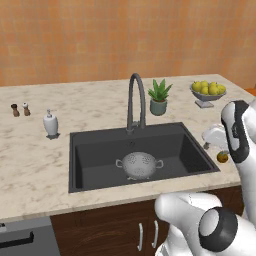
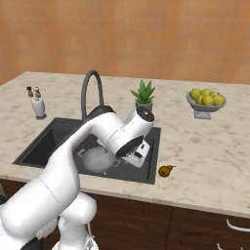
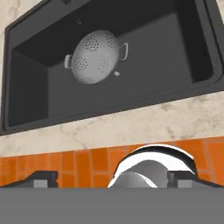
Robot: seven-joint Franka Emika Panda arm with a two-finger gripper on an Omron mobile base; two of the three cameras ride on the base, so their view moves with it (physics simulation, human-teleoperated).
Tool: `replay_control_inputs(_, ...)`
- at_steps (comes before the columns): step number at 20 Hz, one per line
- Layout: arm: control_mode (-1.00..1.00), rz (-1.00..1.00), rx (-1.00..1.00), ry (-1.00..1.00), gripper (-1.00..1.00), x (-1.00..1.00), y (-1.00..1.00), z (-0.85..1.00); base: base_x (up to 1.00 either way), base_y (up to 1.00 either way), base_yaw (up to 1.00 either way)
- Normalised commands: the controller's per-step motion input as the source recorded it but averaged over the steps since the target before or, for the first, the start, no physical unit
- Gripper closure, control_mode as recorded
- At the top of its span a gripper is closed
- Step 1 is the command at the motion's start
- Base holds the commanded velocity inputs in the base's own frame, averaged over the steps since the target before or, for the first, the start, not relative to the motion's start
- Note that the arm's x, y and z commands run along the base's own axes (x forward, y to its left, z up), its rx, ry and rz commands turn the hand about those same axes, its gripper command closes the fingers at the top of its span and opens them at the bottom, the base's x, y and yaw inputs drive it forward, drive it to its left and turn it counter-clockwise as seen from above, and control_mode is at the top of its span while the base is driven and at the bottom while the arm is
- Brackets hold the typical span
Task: Put the colander in the sink, put the pear in the colander, and turn on the sink faucet and pour water over the colander.
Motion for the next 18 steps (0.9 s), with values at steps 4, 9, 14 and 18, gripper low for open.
replay_control_inputs(4,-1.00,-0.31,-0.28,0.00,-1.00,-0.53,-0.65,0.09,0.00,0.00,0.00)
replay_control_inputs(9,-1.00,-0.36,-0.24,0.15,-1.00,-0.16,-0.65,0.00,0.00,0.00,0.00)
replay_control_inputs(14,-1.00,-0.20,-0.11,0.20,-1.00,0.12,-0.38,0.00,0.00,0.00,0.00)
replay_control_inputs(18,-1.00,-0.01,-0.07,0.18,-1.00,0.31,-0.01,-0.02,0.00,0.00,0.00)
